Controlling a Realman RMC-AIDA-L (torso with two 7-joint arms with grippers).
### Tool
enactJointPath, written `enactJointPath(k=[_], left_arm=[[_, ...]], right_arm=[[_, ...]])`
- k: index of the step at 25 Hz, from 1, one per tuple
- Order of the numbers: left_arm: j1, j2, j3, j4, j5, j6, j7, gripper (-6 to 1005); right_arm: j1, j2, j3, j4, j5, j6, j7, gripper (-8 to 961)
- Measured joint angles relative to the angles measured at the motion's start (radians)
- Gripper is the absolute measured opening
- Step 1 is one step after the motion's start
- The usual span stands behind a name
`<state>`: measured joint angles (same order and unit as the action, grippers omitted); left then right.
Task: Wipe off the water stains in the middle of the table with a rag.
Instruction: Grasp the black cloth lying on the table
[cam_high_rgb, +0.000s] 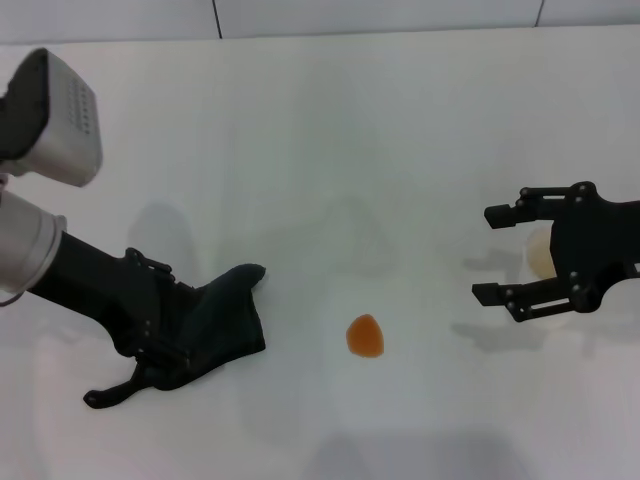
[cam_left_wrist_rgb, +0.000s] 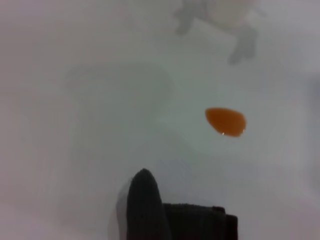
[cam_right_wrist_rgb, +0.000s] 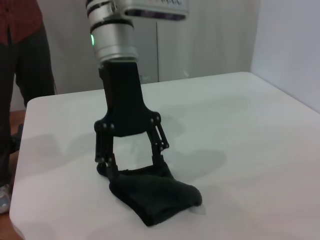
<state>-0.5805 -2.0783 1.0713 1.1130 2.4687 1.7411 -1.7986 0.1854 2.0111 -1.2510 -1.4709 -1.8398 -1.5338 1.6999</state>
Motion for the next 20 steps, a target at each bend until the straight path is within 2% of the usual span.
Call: enactJointPath(k=[20], left_arm=[[-0.018, 0.000, 0.030, -0.032, 0.006, -0.035, 0.002, 826]], right_arm=[[0.008, -0.002, -0.007, -0.010, -0.091, -0.004, 0.051, 844]])
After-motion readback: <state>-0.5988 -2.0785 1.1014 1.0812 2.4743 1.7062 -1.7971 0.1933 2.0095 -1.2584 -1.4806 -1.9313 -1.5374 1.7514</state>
